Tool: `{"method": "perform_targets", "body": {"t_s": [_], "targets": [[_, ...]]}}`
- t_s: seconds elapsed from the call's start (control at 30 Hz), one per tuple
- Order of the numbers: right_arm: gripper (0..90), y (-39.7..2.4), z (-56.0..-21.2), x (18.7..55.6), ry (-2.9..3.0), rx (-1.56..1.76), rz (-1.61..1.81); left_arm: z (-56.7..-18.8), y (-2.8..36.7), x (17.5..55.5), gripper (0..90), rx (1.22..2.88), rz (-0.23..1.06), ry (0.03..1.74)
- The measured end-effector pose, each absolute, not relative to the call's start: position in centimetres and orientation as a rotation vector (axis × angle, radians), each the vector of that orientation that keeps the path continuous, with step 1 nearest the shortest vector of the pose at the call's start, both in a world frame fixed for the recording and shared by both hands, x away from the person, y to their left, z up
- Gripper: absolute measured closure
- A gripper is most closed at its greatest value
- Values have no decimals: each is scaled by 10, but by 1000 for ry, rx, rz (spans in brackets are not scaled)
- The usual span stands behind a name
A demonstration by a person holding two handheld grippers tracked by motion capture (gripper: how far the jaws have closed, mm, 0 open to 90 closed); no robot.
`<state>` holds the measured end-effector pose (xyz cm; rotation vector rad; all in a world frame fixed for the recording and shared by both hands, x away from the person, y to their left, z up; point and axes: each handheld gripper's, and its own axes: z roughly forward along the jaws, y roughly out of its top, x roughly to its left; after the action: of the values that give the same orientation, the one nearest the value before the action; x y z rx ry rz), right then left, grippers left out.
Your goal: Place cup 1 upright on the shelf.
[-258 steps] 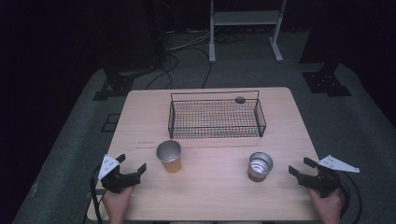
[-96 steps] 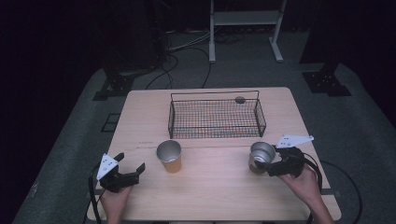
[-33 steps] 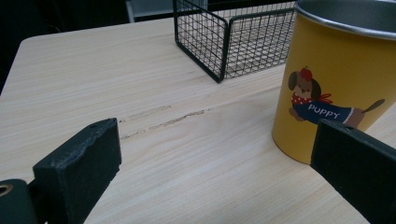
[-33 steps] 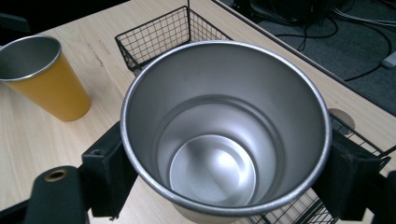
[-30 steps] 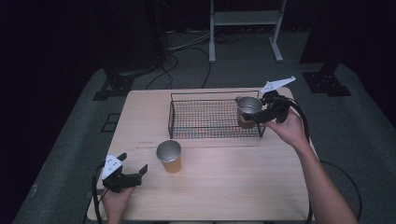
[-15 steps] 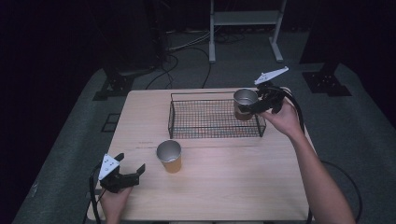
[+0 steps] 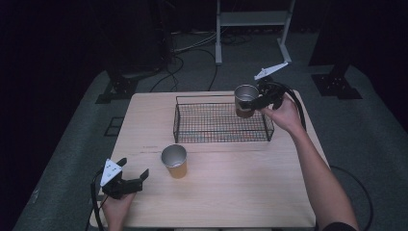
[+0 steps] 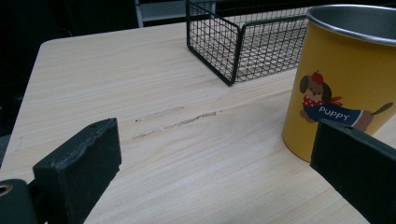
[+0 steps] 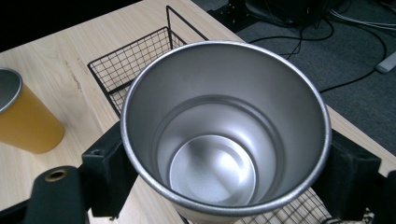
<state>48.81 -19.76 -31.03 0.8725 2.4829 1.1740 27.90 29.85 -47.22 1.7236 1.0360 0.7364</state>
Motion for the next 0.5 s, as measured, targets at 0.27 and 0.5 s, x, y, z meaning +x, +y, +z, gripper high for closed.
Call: {"method": "perform_targets", "body": {"t_s": [0.27, 0.5], "targets": [[176, -194, -323, 505, 2474, 929, 1173, -472, 300, 278, 9, 1722, 743, 1034], [176, -190, -334, 513, 2477, 953, 1150, -471, 301, 278, 9, 1721, 744, 1035]]}}
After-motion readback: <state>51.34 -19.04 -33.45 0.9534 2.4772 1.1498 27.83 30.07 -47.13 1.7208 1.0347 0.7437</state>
